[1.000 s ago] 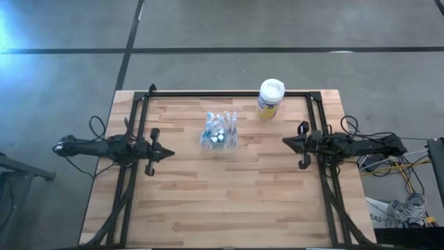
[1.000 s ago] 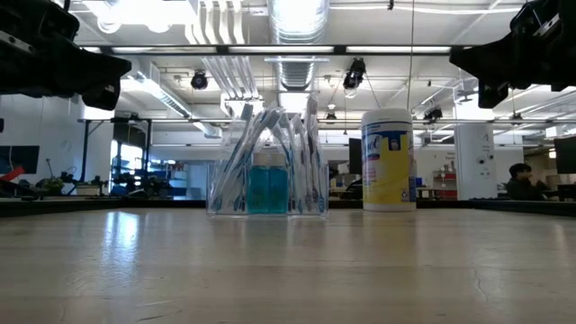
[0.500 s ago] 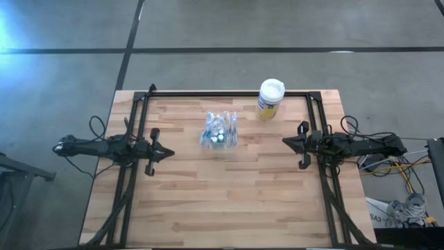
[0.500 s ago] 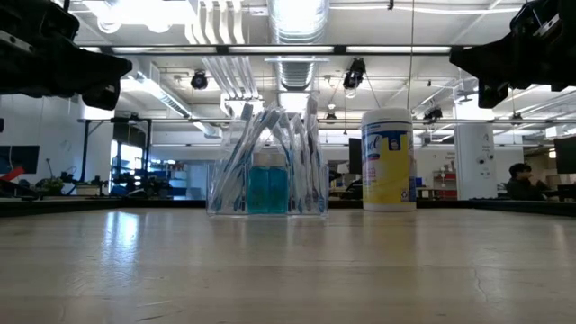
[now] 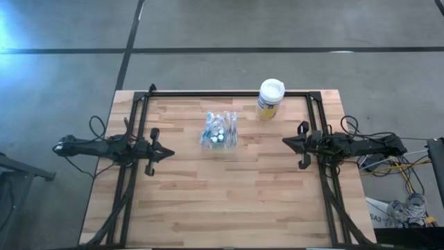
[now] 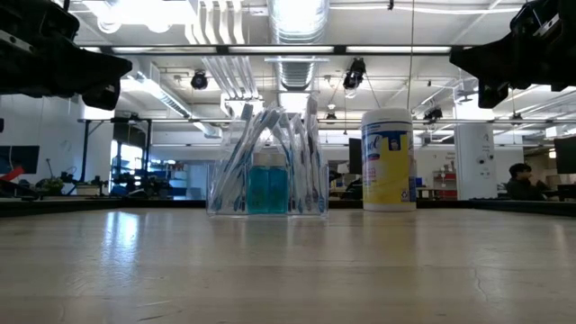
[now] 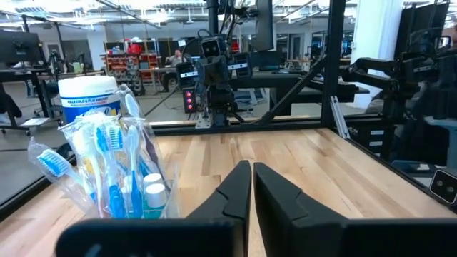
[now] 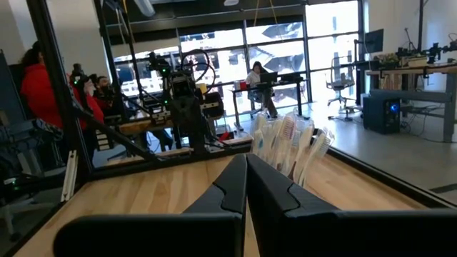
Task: Pick & Place toothbrushing station
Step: Return to Home Position
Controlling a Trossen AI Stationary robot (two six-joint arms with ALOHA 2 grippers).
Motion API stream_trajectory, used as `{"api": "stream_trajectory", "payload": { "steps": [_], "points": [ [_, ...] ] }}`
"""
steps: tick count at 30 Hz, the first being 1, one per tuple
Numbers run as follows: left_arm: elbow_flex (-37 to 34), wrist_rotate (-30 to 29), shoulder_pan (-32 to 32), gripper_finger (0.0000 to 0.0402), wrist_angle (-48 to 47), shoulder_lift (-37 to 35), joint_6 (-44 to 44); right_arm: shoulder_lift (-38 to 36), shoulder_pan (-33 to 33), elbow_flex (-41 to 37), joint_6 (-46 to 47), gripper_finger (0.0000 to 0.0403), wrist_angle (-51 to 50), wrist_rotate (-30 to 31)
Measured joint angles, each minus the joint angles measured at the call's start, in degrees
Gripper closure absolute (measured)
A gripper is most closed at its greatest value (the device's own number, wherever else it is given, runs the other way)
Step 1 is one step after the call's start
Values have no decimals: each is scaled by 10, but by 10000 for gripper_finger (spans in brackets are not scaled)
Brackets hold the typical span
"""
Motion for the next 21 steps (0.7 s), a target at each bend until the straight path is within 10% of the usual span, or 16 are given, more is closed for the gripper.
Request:
{"api": "stream_trajectory", "payload": {
  "steps": [21],
  "points": [
    [0, 0, 0, 383, 1, 0, 0, 0, 0, 0, 0, 394, 0, 0]
  ]
}}
